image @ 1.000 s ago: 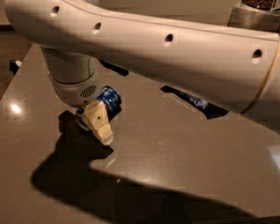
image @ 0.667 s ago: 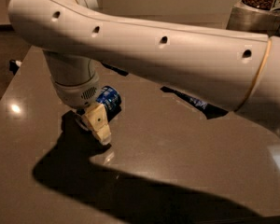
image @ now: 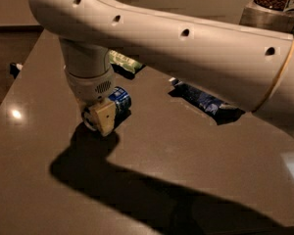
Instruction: Place pepsi can upright
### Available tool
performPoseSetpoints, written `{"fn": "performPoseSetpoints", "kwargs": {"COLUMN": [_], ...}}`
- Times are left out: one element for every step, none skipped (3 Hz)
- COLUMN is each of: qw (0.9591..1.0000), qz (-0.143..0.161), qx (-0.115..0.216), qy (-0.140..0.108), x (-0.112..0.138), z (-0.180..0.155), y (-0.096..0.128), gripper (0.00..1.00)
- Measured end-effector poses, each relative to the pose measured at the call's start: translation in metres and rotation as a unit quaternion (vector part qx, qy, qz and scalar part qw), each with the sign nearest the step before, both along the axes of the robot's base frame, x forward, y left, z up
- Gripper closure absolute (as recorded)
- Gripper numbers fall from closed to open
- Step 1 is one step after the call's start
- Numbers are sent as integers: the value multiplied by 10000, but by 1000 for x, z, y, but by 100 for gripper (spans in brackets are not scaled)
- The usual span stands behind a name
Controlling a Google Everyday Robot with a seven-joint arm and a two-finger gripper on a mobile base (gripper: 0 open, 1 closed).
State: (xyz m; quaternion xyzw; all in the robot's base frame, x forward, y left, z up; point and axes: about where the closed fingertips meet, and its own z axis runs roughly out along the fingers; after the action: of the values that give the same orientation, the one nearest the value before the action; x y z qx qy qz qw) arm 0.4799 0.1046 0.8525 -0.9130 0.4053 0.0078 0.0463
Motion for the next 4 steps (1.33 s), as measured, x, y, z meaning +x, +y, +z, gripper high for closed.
{"fn": "performPoseSetpoints", "kwargs": {"qw": [9980,9847,9566,9133], "qz": [-334,-896,-1378,-1696], "qx": [544,1412,2242,3080], "qy": [31,497,1250,2054], "x": [8,5,-1,-13], "z": [31,61,79,85], "y": [-15,-39,-57,-60], "gripper": [83,100,100,100]}}
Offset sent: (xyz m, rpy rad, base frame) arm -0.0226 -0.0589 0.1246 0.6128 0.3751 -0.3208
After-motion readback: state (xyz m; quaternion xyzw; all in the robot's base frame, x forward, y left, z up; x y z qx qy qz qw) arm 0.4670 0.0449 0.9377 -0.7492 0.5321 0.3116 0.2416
